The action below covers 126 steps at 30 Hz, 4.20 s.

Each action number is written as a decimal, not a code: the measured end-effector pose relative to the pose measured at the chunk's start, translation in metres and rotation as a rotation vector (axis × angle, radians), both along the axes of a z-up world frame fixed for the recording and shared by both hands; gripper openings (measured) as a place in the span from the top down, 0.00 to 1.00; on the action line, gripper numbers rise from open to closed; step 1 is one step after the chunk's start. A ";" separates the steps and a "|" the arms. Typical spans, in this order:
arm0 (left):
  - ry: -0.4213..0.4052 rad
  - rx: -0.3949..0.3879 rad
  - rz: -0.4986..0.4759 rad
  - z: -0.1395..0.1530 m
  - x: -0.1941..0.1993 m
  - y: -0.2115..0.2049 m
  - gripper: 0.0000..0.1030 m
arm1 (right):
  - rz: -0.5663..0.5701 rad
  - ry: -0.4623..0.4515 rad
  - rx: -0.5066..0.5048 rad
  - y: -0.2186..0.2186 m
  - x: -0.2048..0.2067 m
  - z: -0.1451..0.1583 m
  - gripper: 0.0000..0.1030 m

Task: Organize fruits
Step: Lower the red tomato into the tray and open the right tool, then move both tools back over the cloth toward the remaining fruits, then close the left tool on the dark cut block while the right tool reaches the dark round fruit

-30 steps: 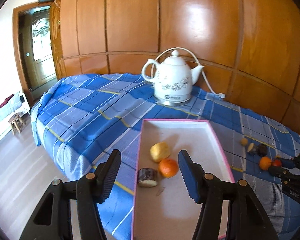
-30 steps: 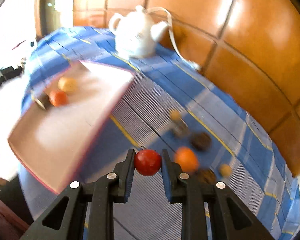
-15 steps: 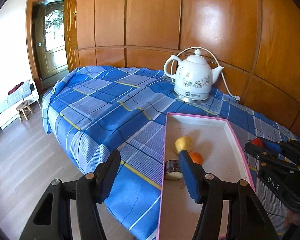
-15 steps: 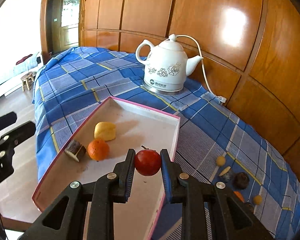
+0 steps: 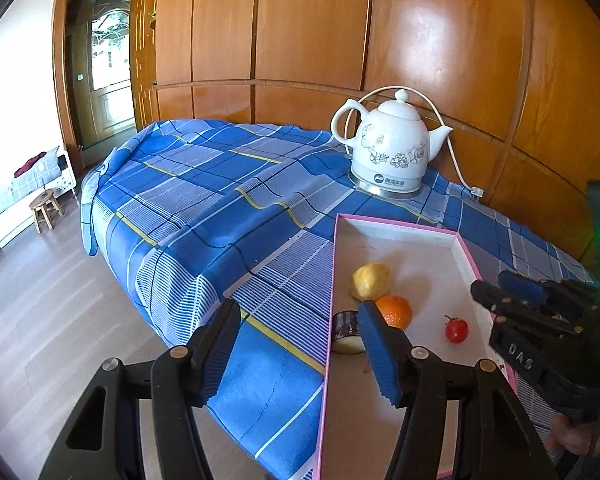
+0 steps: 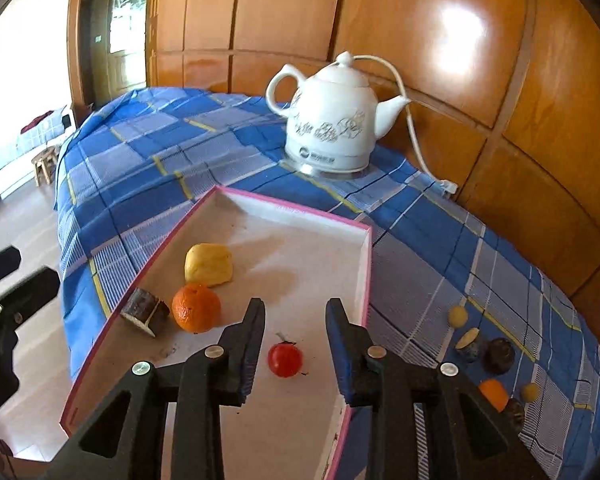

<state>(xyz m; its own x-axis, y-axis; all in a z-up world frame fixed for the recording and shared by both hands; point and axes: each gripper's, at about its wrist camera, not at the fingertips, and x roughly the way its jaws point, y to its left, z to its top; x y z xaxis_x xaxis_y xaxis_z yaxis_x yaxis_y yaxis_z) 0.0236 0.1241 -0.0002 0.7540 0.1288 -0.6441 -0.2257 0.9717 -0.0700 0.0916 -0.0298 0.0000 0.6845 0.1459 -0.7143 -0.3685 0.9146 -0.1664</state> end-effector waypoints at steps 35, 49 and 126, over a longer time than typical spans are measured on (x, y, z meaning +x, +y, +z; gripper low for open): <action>-0.012 0.019 -0.094 0.007 -0.002 -0.035 0.36 | -0.147 -0.183 0.083 -0.058 -0.023 0.055 0.68; 0.000 0.032 -0.157 0.004 0.001 -0.059 0.36 | -0.303 -0.204 0.116 -0.123 -0.020 0.062 0.68; 0.130 0.058 -0.593 -0.008 0.044 -0.227 0.35 | -0.460 0.183 0.089 -0.344 0.025 0.000 0.65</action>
<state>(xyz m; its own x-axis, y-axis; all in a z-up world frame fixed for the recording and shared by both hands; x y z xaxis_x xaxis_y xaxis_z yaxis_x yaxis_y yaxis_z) 0.0674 -0.1032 -0.0085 0.6234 -0.2512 -0.7405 0.3519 0.9358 -0.0213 0.1165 -0.3736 -0.0003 0.5570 -0.0762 -0.8270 0.0607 0.9969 -0.0510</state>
